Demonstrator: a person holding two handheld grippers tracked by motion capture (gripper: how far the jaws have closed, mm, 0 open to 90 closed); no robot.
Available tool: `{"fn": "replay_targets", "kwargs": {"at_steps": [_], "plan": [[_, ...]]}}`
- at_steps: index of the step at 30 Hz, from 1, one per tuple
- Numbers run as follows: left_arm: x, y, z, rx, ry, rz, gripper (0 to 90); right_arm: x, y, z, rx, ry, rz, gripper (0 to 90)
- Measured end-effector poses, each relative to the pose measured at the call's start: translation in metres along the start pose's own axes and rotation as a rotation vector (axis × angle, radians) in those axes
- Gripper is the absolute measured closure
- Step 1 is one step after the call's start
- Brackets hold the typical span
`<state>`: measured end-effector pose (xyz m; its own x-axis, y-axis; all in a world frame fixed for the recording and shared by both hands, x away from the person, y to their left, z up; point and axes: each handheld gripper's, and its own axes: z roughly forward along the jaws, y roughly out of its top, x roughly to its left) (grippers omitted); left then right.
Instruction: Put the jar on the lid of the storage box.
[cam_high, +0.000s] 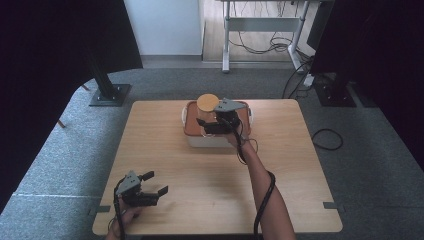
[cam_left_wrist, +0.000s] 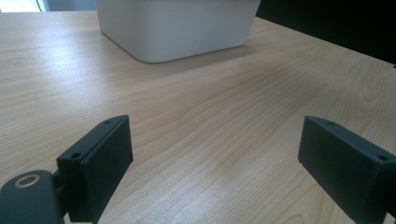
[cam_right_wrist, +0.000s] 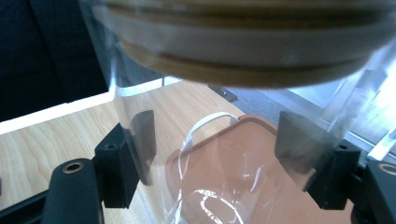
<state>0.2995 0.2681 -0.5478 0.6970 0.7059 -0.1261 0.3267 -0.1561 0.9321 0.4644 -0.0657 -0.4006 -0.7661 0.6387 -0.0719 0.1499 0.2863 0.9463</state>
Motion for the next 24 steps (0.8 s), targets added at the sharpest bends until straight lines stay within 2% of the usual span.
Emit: {"fn": "replay_targets", "kwargs": {"at_steps": [14, 24], "plan": [[0.001, 0.000, 0.000, -0.003, -0.017, -0.006, 9.7, -0.018, -0.004, 0.013, 0.021, -0.048, 0.022, 25.6], [0.002, 0.000, 0.000, 0.000, -0.025, -0.006, 9.7, -0.022, -0.006, 0.021, 0.034, -0.053, 0.024, 25.6]]}}
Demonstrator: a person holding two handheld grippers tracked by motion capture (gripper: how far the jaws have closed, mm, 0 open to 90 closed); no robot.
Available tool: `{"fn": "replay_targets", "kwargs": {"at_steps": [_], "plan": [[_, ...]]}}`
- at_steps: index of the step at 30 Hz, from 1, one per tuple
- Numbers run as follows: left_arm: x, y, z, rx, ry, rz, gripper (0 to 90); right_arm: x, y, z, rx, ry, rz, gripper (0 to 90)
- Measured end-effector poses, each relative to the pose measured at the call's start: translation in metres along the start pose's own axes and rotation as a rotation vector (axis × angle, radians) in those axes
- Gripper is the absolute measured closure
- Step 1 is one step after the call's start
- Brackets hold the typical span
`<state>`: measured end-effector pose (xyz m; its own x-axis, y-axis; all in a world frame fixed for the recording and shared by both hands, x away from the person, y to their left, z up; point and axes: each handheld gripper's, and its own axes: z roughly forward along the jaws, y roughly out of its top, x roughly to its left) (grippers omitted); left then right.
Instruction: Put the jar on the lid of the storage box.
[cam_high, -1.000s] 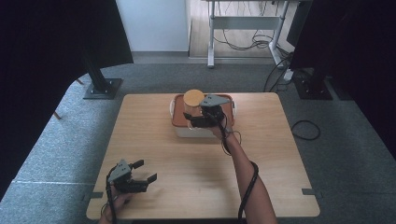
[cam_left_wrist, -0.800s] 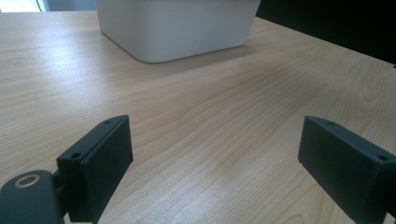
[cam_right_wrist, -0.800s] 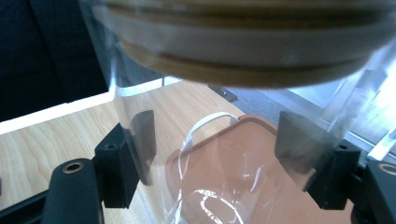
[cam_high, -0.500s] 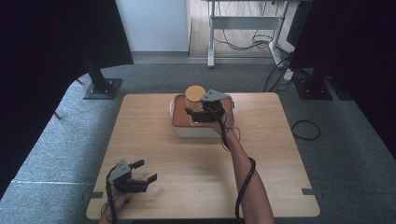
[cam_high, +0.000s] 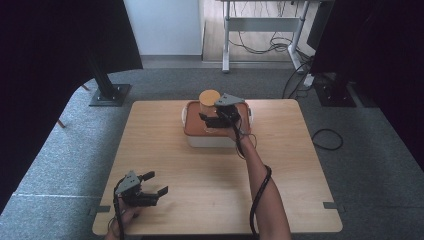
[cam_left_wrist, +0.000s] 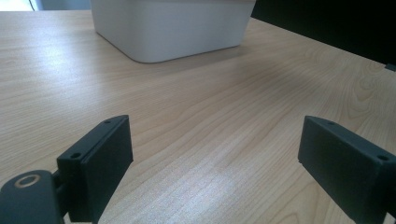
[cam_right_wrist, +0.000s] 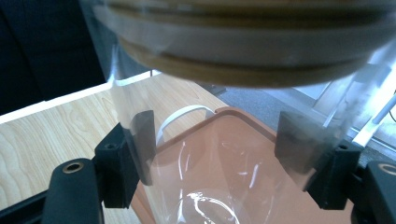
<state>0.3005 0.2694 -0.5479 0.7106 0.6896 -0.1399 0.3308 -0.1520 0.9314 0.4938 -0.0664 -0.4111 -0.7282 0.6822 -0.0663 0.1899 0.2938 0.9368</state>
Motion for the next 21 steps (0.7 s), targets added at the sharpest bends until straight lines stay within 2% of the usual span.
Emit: {"fn": "replay_targets", "kwargs": {"at_steps": [4, 9, 21], "plan": [[0.000, 0.000, -0.001, -0.005, -0.001, -0.002, 9.7, -0.003, -0.001, 0.005, 0.004, -0.007, 0.012, 25.6], [0.001, 0.000, 0.000, -0.004, -0.004, -0.002, 9.8, -0.006, -0.002, 0.010, 0.010, -0.025, 0.004, 25.6], [0.002, 0.000, -0.001, -0.009, -0.006, -0.007, 9.8, -0.014, -0.009, 0.015, 0.026, -0.055, 0.019, 25.6]]}}
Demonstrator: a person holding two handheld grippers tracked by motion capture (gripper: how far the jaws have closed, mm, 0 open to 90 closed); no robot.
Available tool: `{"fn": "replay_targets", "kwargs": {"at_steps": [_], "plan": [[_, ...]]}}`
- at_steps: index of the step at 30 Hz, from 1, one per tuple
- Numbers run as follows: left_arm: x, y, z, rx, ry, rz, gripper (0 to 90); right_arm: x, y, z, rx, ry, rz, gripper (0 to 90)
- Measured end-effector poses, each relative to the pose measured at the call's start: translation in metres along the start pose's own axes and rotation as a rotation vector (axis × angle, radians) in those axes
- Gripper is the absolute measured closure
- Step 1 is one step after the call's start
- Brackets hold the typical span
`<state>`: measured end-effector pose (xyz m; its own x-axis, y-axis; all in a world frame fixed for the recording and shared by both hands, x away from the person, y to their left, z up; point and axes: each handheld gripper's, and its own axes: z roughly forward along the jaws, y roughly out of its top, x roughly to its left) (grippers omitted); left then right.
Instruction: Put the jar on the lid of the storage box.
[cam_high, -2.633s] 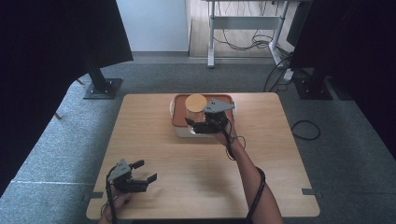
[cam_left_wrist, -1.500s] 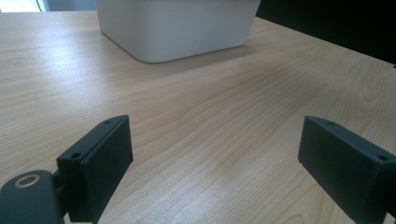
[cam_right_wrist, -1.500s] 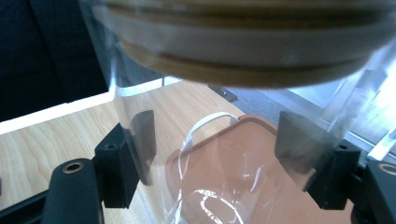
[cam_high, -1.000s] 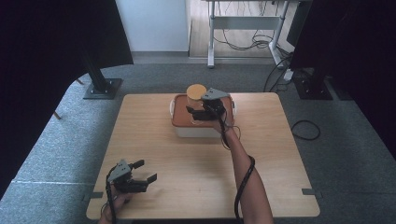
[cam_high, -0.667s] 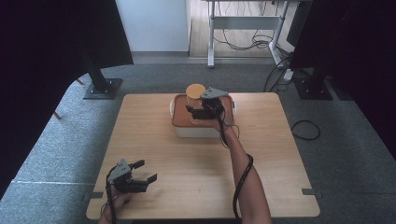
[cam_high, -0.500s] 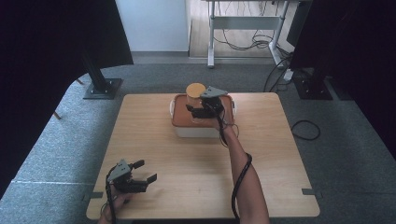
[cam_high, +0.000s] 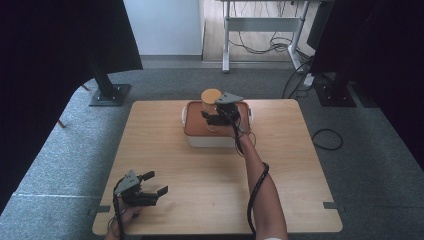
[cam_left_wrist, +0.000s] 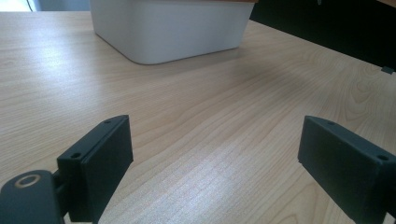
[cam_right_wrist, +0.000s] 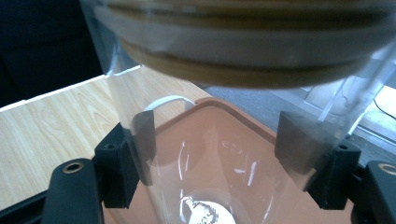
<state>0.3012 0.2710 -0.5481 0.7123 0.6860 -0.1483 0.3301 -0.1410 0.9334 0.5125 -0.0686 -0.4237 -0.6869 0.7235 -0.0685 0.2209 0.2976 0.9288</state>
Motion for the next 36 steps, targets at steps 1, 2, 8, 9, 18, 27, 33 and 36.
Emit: {"fn": "replay_targets", "kwargs": {"at_steps": [1, 2, 8, 9, 18, 27, 33, 36], "plan": [[0.000, 0.000, 0.000, 0.000, 0.000, 0.000, 9.8, -0.001, -0.001, 0.000, 0.001, -0.003, 0.004, 25.6], [0.000, 0.000, 0.000, 0.001, 0.000, 0.000, 9.8, -0.002, -0.002, 0.001, 0.003, -0.006, 0.007, 25.6], [0.001, 0.000, 0.000, -0.001, -0.006, -0.001, 9.9, -0.005, -0.006, 0.005, 0.018, -0.019, 0.001, 25.6], [0.001, 0.000, 0.000, -0.001, -0.006, -0.001, 9.8, -0.005, -0.006, 0.006, 0.014, -0.017, 0.008, 25.6], [0.000, 0.000, 0.000, 0.000, -0.002, -0.001, 9.8, -0.010, -0.009, 0.006, 0.001, -0.013, 0.054, 25.5], [0.000, 0.000, 0.000, 0.000, -0.004, -0.001, 9.8, -0.016, -0.011, 0.005, 0.004, -0.010, 0.101, 25.2], [0.001, 0.000, 0.000, 0.001, -0.004, -0.002, 9.8, -0.016, -0.011, 0.004, 0.002, -0.010, 0.103, 25.2], [0.001, 0.000, 0.000, 0.001, -0.003, -0.003, 9.8, -0.016, -0.011, 0.004, 0.003, -0.010, 0.103, 25.3]]}}
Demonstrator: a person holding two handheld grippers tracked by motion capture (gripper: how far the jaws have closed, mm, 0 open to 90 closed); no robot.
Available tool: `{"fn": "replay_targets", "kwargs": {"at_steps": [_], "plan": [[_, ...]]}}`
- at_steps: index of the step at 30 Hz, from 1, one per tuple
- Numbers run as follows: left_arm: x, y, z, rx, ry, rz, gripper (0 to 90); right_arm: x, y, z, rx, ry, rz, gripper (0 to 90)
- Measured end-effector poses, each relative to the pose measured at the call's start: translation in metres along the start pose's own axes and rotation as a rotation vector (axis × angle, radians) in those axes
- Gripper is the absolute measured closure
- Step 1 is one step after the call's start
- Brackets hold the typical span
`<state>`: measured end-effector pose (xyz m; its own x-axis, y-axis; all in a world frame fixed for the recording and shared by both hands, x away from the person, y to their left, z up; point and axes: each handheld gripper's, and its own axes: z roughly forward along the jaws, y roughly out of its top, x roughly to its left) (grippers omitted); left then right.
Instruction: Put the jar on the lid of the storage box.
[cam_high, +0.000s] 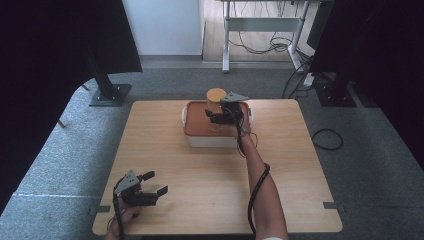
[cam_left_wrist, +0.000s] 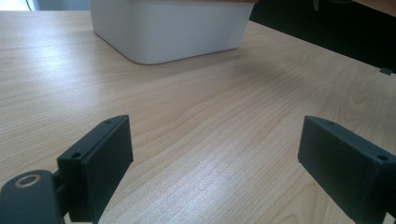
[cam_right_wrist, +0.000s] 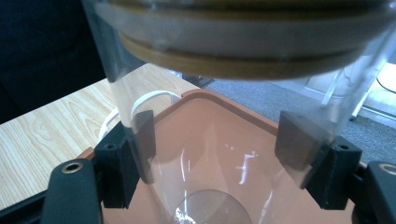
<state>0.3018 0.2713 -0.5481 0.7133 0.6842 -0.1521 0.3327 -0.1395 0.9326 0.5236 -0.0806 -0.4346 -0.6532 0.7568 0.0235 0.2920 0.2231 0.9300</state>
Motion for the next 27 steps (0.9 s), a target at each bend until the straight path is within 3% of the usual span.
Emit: {"fn": "replay_targets", "kwargs": {"at_steps": [7, 14, 27], "plan": [[0.000, 0.000, 0.000, 0.000, 0.000, 0.000, 9.8, 0.000, 0.000, 0.000, 0.006, 0.002, -0.003, 25.1], [0.000, 0.000, 0.000, 0.000, 0.000, -0.001, 9.8, -0.003, 0.000, -0.004, 0.008, 0.033, 0.034, 16.7], [0.000, 0.000, 0.000, 0.001, 0.004, -0.003, 9.8, -0.003, -0.005, -0.011, 0.013, 0.076, 0.037, 11.9]]}}
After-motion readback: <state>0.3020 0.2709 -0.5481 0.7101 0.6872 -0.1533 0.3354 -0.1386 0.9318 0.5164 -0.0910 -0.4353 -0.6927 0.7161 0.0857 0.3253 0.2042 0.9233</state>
